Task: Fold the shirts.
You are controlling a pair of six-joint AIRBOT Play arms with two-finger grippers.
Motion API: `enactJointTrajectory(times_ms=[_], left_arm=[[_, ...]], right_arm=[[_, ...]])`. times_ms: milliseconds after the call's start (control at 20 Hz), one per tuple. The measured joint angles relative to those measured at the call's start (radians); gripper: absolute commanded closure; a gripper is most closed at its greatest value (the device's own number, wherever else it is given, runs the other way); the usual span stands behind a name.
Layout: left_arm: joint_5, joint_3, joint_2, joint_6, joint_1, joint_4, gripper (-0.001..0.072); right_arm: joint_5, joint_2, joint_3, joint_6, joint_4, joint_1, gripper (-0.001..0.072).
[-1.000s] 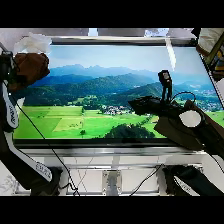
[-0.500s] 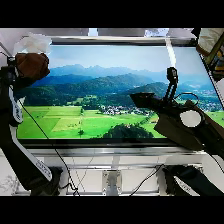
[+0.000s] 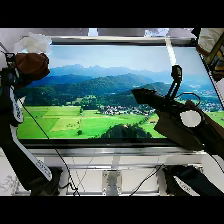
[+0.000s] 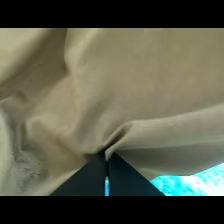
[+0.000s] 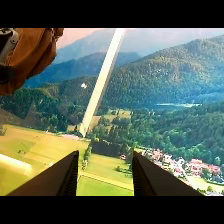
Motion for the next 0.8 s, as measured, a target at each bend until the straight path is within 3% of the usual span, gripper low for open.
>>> enactJointTrajectory(times_ms=[150,350,450,800], left_arm=[[-0.052,0.0,0.0,0.019,-0.01,-0.127,0.0696],[-0.162,0.0,0.004,0.136,-0.063,-0.463,0.0696],[-0.237,0.0,0.008,0.211,-0.119,-0.632,0.0696],[-0.468,0.0,0.056,0.31,-0.499,-0.983,0.0697]], right_arm=[[-0.04,0.0,0.0,0.002,-0.011,0.0,0.0327],[-0.087,0.0,0.0,0.002,-0.067,0.0,0.0337],[-0.098,0.0,0.0,0.002,-0.122,0.0,0.0464],[-0.114,0.0,0.0,0.002,-0.275,-0.003,0.0477]])
